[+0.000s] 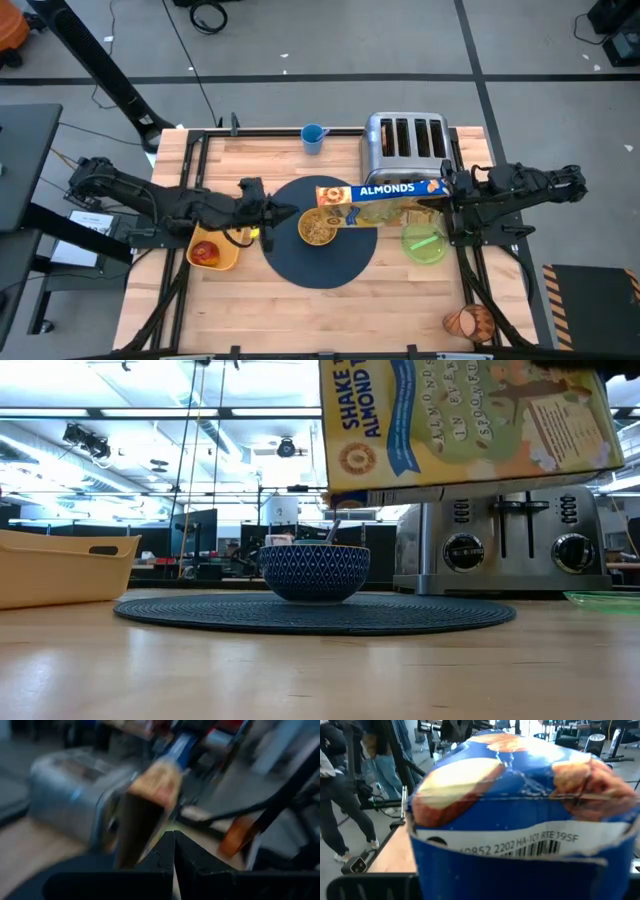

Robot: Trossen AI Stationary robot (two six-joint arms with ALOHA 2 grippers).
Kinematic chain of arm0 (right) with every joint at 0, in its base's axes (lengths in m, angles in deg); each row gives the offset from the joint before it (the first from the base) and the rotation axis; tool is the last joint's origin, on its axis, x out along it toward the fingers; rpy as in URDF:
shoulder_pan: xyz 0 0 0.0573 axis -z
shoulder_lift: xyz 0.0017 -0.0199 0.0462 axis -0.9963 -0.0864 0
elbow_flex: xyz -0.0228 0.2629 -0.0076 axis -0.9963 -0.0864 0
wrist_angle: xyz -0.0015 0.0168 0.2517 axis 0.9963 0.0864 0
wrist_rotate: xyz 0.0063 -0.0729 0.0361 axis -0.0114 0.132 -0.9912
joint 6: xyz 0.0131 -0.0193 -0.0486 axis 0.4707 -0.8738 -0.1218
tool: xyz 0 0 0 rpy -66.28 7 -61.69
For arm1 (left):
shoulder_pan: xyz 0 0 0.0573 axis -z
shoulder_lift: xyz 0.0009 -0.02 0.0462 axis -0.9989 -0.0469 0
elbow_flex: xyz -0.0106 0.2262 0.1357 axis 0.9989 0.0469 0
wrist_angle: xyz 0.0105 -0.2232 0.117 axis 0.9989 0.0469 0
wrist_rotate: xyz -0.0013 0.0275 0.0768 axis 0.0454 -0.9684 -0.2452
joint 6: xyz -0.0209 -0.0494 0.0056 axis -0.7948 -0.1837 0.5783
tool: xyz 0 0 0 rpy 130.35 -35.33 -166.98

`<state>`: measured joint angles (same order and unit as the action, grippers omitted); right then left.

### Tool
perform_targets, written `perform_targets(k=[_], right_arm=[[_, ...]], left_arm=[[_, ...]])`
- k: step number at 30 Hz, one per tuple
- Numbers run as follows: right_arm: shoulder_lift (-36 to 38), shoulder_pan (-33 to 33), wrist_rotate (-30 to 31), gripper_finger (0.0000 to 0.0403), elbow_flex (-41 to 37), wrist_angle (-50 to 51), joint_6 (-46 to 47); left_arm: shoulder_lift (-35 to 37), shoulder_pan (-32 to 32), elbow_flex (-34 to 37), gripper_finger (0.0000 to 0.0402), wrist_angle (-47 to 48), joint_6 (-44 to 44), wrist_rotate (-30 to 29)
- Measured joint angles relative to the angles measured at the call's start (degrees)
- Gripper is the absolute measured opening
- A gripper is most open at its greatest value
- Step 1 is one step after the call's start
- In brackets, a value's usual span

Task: Arrange a breakfast setting
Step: Pour the cereal from the cereal box into the bowl

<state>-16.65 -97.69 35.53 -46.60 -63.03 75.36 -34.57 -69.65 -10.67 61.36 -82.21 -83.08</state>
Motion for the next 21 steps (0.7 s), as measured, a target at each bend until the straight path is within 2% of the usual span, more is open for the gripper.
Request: perform_targets(k=[5,15,21], right_arm=[[2.9,0.0,0.0,0.0093,-2.0,-0.6,0.4],[9.9,0.0,-0.8,0.0093,-2.1,-1.2,0.4],[13.4,0.0,-3.2,0.0093,-2.1,-5.3,0.2]], left_arm=[[1.0,-1.2,-0.1,0.0009,-5.6,6.7,1.0],[3.1,-1.6,0.0,0.0009,-8.4,8.8,1.9],[3.4,-0.9,0.0,0.0009,-12.1,12.0,2.6]])
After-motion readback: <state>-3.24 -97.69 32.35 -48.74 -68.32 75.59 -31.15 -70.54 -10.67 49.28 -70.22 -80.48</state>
